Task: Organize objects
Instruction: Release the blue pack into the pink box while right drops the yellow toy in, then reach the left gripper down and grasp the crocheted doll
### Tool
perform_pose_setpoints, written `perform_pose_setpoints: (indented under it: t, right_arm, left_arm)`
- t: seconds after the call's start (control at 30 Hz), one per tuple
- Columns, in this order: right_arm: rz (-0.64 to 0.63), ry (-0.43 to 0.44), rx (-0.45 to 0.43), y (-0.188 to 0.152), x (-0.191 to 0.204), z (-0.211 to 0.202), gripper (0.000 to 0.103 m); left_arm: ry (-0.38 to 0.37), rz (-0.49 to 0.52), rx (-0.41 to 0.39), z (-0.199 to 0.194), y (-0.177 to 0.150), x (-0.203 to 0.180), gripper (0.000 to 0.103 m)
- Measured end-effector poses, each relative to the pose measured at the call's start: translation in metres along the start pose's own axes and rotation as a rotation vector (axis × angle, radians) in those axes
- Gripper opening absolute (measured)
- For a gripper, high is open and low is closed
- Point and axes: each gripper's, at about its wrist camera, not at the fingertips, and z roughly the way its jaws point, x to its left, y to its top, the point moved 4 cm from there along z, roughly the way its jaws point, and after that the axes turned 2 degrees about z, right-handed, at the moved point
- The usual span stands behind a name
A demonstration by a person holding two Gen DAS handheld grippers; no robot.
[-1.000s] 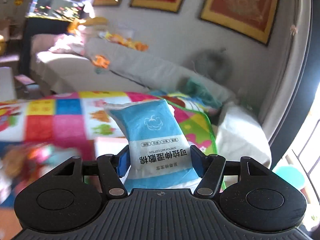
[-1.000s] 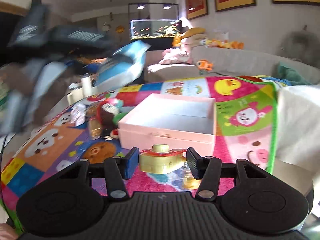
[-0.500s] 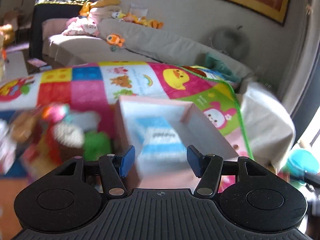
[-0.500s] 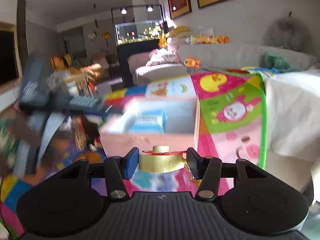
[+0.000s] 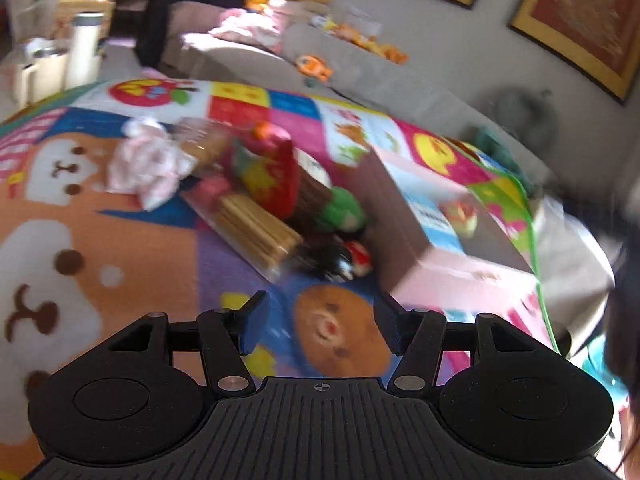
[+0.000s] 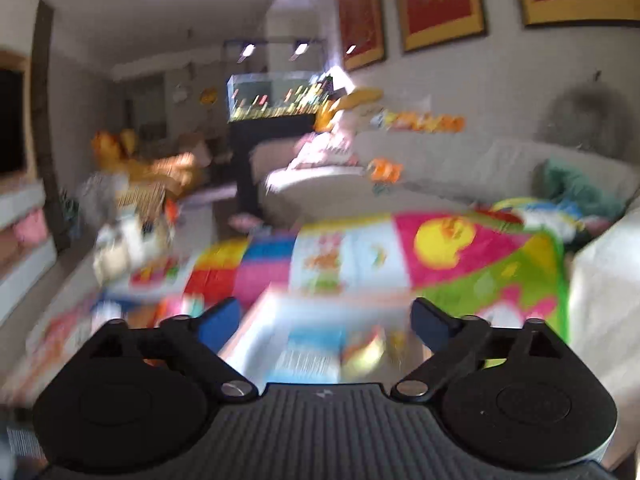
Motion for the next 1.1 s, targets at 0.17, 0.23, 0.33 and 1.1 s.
perform_pose_setpoints:
  t: [0.17, 0.23, 0.33, 1.1]
  right_arm:
    - [-0.064, 0.018, 0.111, -0.079, 0.031, -0.003, 0.094]
    - [-0.054, 0.032, 0.121, -0.098, 0.039, -0.005, 0.094]
    - [-0.025, 0.046, 0.115, -0.11, 0.042, -0.006, 0.094]
    - [0.136, 0.06, 0.053, -0.109, 0.022, -0.012, 0.103]
  left_arm:
    - [0.019, -0.068, -0.069, 0.009, 0.03, 0.005, 0.062]
    - [0.029, -0.06, -0.105, 0.019, 0.049, -0.001, 0.062]
    - [0.07, 0.006, -0.178, 0.036, 0.088, -0.015, 0.062]
    - [0.091, 0.522, 0.411, 0.149, 0.105, -0.027, 0.023]
